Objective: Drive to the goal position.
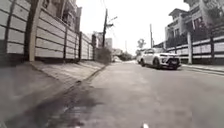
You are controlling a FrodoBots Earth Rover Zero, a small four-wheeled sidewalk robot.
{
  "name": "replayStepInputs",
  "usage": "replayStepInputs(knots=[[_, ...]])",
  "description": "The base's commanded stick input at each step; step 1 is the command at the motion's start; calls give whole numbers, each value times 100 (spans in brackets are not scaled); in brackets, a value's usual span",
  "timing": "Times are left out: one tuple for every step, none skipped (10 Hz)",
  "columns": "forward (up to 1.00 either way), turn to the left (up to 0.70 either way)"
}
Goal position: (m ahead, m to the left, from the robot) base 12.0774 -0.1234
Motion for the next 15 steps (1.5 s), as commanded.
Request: replayStepInputs(knots=[[100,4],[100,4],[100,4],[100,-6],[100,-7],[100,-6],[100,-5],[100,-2],[100,0],[100,0],[100,0],[100,0],[100,0],[100,0],[100,0]])
